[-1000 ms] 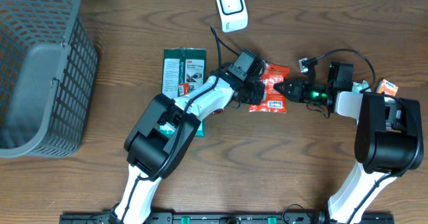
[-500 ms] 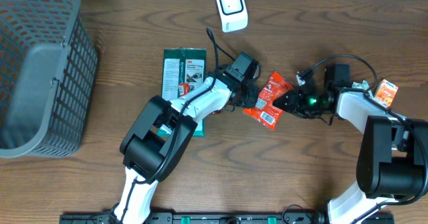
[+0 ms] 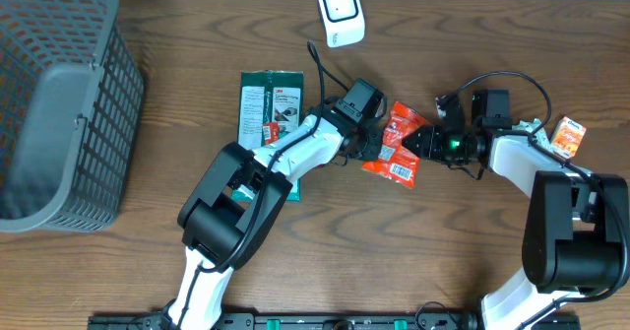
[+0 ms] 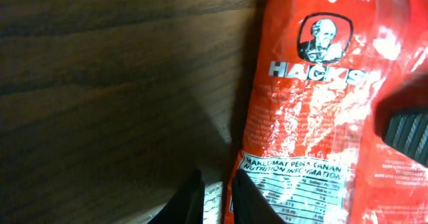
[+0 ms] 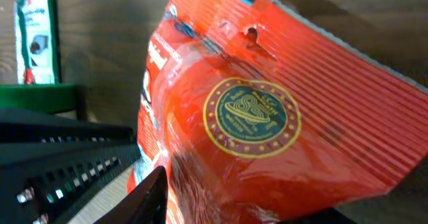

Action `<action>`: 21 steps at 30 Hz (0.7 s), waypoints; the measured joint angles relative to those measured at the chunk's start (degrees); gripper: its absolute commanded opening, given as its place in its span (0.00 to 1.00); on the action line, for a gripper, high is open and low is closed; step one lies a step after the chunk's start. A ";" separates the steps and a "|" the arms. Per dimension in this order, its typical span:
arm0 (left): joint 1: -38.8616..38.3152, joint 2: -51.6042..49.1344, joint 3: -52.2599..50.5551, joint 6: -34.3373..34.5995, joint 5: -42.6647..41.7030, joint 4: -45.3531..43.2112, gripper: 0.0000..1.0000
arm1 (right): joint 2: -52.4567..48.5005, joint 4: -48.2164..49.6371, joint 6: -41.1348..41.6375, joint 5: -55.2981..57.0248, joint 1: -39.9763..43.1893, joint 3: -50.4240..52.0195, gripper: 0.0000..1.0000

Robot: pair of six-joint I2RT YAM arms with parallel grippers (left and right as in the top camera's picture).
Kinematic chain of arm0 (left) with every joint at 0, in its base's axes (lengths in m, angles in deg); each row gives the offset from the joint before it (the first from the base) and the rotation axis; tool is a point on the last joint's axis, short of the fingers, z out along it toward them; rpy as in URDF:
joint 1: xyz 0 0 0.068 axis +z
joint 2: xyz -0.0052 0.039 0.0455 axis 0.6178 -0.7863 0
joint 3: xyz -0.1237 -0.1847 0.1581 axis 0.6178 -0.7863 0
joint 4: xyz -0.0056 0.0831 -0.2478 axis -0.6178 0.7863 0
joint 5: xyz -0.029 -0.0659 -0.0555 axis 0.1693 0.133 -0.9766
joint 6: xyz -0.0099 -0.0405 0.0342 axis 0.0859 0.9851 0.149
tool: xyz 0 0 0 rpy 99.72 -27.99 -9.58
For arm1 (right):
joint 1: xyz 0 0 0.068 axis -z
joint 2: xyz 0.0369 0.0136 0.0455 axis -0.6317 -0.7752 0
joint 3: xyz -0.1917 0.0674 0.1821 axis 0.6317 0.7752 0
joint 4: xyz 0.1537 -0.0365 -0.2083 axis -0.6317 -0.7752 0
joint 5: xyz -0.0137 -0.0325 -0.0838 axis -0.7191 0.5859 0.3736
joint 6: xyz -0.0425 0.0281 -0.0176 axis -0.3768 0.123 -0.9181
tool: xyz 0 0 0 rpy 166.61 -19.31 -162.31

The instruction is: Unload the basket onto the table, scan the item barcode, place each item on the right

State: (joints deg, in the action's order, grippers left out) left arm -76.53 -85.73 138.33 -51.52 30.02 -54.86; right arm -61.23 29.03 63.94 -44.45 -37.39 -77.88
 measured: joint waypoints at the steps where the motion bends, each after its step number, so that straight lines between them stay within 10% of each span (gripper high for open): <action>1: 0.00 0.00 0.00 0.00 0.00 0.02 0.17 | 0.00 0.48 0.00 -0.28 0.00 0.24 0.40; 13: 0.00 0.15 -0.02 -0.22 0.00 0.07 0.17 | 0.00 1.75 -0.48 -2.99 0.00 0.98 0.01; 21: 1.73 8.07 -1.55 -0.83 0.07 1.99 0.26 | 3.45 0.04 -2.71 -3.58 0.00 1.27 0.01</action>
State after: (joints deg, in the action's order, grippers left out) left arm -74.80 -77.66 136.77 -52.35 30.08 -52.87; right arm -57.78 29.08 61.23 -48.04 -37.39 -76.61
